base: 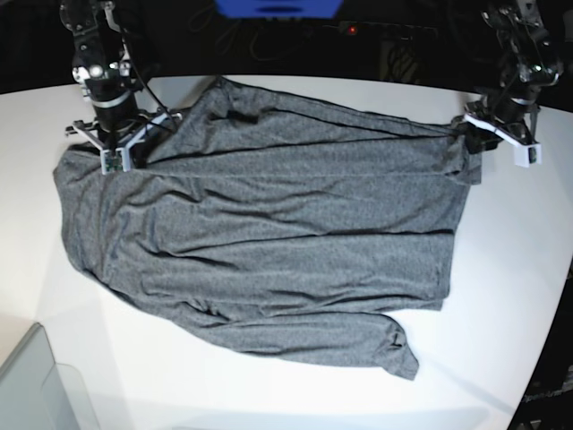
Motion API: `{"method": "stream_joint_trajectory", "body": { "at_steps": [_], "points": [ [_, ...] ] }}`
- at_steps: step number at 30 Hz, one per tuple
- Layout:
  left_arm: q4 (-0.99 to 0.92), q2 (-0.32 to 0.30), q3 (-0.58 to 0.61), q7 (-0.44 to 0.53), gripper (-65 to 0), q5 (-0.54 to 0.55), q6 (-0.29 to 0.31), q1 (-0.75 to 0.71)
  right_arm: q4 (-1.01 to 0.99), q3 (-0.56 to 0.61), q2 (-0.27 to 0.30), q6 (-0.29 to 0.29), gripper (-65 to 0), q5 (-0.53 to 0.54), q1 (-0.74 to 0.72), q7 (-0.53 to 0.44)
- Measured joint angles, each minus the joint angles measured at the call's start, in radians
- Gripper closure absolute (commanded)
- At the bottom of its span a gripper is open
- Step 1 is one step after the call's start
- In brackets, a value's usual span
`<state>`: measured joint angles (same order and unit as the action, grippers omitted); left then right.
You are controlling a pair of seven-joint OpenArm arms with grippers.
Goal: Layout the t-shirt on the table in an organized manner, then fold the t-shirt properly
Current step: 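Hold the grey shirt's shoulder edge taut with both grippers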
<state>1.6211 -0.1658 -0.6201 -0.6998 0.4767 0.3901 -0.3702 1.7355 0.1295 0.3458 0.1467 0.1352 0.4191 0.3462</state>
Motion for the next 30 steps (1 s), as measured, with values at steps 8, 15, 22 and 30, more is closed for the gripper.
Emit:
{"method": "stream_joint_trajectory", "body": {
  "at_steps": [8, 15, 22, 30],
  "points": [
    [-0.062, 0.002, 0.006, 0.01, -37.9, 0.006, 0.003, 0.002, -0.001, 0.001, 0.0, 0.0, 0.0, 0.0, 0.0, 0.0],
    [-0.052, 0.016, 0.003, 0.039, -45.4, 0.01, 0.008, -0.027, -0.002, 0.001, 0.0, 0.0, 0.0, 0.0, 0.0, 0.001],
    [-0.056, 0.021, 0.0, 0.045, -45.4, 0.014, 0.007, -0.023, -0.002, 0.001, 0.0, 0.0, 0.0, 0.0, 0.0, 0.001],
    [-0.101, 0.024, 0.0, 0.085, -38.4, 0.022, 0.015, -0.013, -0.002, 0.001, -0.003, 0.0, 0.0, 0.0, 0.0, 0.0]
  ]
}}
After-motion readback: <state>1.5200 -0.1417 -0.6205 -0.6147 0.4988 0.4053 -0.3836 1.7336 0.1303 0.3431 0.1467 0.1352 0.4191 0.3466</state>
